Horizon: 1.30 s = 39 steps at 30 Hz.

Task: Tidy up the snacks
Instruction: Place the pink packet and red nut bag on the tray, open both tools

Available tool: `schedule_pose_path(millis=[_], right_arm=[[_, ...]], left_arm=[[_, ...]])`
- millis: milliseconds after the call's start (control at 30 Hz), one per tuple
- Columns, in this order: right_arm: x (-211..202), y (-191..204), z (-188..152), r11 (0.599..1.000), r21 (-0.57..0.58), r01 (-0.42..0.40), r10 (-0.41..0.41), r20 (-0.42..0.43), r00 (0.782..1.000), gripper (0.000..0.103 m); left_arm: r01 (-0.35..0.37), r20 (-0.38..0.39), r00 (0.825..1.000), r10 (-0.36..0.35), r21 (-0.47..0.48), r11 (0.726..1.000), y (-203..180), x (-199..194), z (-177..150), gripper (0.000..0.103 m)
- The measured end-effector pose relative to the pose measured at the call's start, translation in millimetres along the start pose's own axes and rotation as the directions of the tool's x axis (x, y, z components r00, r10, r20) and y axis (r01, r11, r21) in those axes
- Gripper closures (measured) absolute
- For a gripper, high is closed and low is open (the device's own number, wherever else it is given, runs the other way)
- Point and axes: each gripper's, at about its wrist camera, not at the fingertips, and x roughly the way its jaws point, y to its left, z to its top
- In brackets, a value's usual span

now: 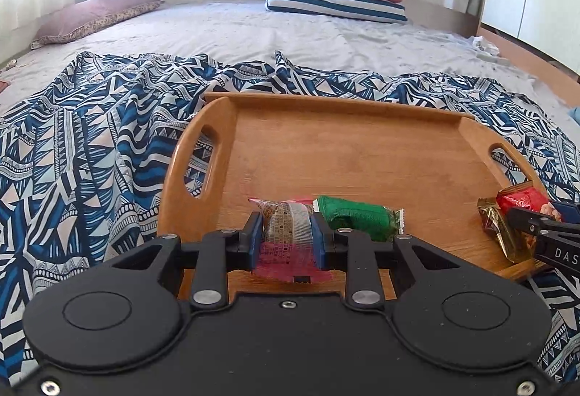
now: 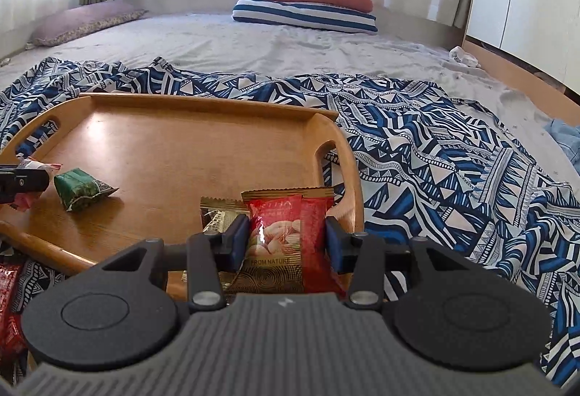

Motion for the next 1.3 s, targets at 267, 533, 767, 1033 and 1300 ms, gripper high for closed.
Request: schedule_pose_path(millis=[267,533,767,1033,1300], right_arm=[[3,-1,0,0.997,0.048,-0.068,0.069,-0.013,0.998,0.053],[2,-6,-1,0.988,0.109,-0.108,0.109,-0.004,0.994,0.034],[-20,-2,2,0.994,0.059,-0.096,0.092,0.067,0.994,0.015],[-59,1,-4,0.993,0.031,-0.114,0.109,0.138,0.984,0.001],[-97,14,-28,0.992,-0.005,-0.130,0.129,0.173,0.976,0.000]], left_arm=[[0.012,0.011,1.000,-0.012,0.013,1.000,0,3,-2,0.076],[-0.004,0.032,0.999,0.003,0.037,0.999,-2,-3,-3,0.056],[0.022,0.079,0.996,-0.027,0.064,0.998,-3,-31,-2,0.020],[0.048,0.145,0.988,-0.060,0.086,0.995,-3,-88,-20,0.005],[0.106,0.153,0.982,-0.111,0.042,0.994,4,-136,-50,0.005]])
